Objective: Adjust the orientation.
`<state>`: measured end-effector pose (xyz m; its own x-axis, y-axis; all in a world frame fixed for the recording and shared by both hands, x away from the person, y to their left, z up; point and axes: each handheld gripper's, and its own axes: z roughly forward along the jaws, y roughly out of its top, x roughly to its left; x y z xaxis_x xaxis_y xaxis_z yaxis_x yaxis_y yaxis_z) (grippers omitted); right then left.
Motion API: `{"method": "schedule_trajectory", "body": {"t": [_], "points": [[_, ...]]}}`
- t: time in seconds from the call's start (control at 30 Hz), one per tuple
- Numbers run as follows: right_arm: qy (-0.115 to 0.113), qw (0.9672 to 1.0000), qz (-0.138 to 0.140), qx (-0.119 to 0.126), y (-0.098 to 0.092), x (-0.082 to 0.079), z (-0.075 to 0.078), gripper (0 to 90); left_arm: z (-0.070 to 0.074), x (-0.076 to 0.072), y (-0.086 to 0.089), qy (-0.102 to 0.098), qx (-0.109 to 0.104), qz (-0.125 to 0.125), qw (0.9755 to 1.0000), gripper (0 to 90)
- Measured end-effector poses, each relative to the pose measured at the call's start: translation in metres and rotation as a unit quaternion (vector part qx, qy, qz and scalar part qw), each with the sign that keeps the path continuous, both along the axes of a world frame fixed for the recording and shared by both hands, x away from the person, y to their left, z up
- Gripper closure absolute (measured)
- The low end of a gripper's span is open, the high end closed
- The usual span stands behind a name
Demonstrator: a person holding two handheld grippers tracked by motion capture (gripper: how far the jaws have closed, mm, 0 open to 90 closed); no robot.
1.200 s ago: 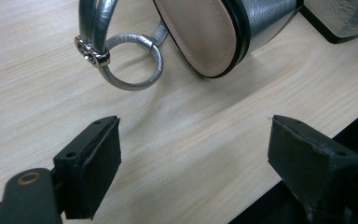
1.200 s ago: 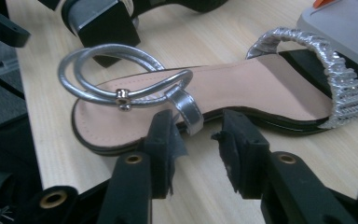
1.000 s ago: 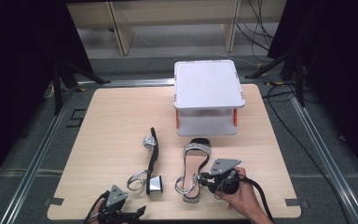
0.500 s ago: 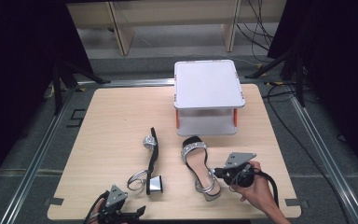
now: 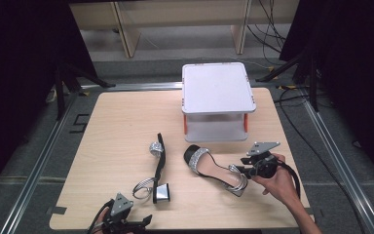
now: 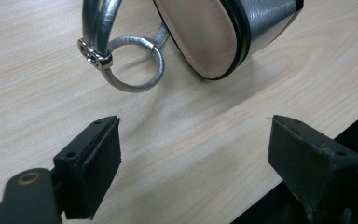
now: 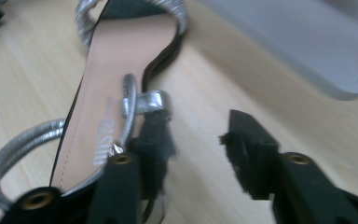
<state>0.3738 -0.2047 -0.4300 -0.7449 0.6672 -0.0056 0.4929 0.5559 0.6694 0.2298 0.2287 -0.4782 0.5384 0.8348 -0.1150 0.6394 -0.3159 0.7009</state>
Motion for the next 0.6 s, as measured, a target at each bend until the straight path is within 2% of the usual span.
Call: {"method": "schedule_trajectory", "body": {"t": [0.03, 0.07, 0.1, 0.13, 0.17, 0.2, 0.23, 0.27, 0.3, 0.33, 0.37, 0.4, 0.43, 0.47, 0.5, 0.53, 0.6], "points": [[-0.007, 0.9997, -0.021, 0.010, 0.000, -0.003, 0.006, 50.0, 0.002, 0.002, 0.004, 0.000, 0.031, -0.020, 0.9993, 16.7], [-0.018, 0.9995, -0.024, 0.009, -0.001, -0.003, 0.012, 47.6, 0.000, 0.002, 0.001, -0.009, 0.018, -0.006, 0.9998, 16.7], [-0.020, 0.9995, -0.021, 0.009, -0.003, -0.004, 0.021, 45.4, 0.000, 0.002, 0.002, -0.010, 0.020, -0.010, 0.9997, 16.7], [-0.039, 0.9989, -0.017, 0.020, -0.004, -0.003, 0.027, 42.2, 0.000, 0.002, 0.002, -0.008, 0.023, -0.009, 0.9997, 16.7], [-0.045, 0.9985, -0.020, 0.026, -0.004, -0.004, 0.031, 38.8, 0.000, 0.002, 0.002, -0.005, 0.023, -0.006, 0.9997, 16.7], [-0.026, 0.9984, -0.028, 0.042, 0.000, -0.007, 0.037, 35.2, 0.002, 0.002, 0.004, 0.002, 0.033, -0.023, 0.9992, 16.7], [-0.015, 0.9987, -0.018, 0.045, 0.004, -0.007, 0.039, 33.3, -0.001, 0.001, 0.000, -0.002, 0.002, 0.000, 1.0000, 16.7], [-0.011, 0.9988, -0.002, 0.047, 0.015, -0.008, 0.042, 32.8, 0.001, 0.002, 0.003, 0.001, 0.027, -0.019, 0.9995, 16.7], [-0.011, 0.9988, -0.002, 0.047, 0.015, -0.008, 0.042, 32.8, 0.001, 0.002, 0.003, 0.001, 0.027, -0.019, 0.9995, 16.7], [-0.010, 0.9990, 0.008, 0.042, 0.022, -0.008, 0.042, 31.2, 0.001, 0.002, 0.004, 0.000, 0.031, -0.022, 0.9993, 16.7], [-0.001, 0.9992, 0.012, 0.038, 0.027, -0.007, 0.042, 30.0, 0.000, 0.002, 0.002, -0.002, 0.018, -0.009, 0.9998, 16.7], [0.006, 0.9994, 0.015, 0.030, 0.034, -0.005, 0.040, 30.0, 0.000, 0.003, 0.003, -0.010, 0.031, -0.012, 0.9994, 16.7], [0.007, 0.9993, 0.030, 0.019, 0.042, -0.001, 0.039, 30.0, 0.000, 0.004, 0.003, -0.011, 0.031, -0.014, 0.9994, 16.7], [0.009, 0.9995, 0.025, 0.019, 0.048, -0.001, 0.037, 29.9, 0.001, 0.001, 0.002, -0.001, 0.017, -0.005, 0.9998, 16.7], [0.012, 0.9993, 0.034, 0.003, 0.056, 0.002, 0.034, 29.4, 0.000, 0.002, 0.002, -0.005, 0.023, 0.000, 0.9997, 16.7], [0.014, 0.9990, 0.042, -0.007, 0.066, 0.005, 0.028, 28.6, 0.000, 0.003, 0.003, -0.008, 0.025, -0.004, 0.9996, 16.7], [0.014, 0.9988, 0.045, -0.011, 0.069, 0.006, 0.026, 28.6, 0.001, 0.004, 0.003, -0.009, 0.027, -0.009, 0.9996, 16.7]]}}
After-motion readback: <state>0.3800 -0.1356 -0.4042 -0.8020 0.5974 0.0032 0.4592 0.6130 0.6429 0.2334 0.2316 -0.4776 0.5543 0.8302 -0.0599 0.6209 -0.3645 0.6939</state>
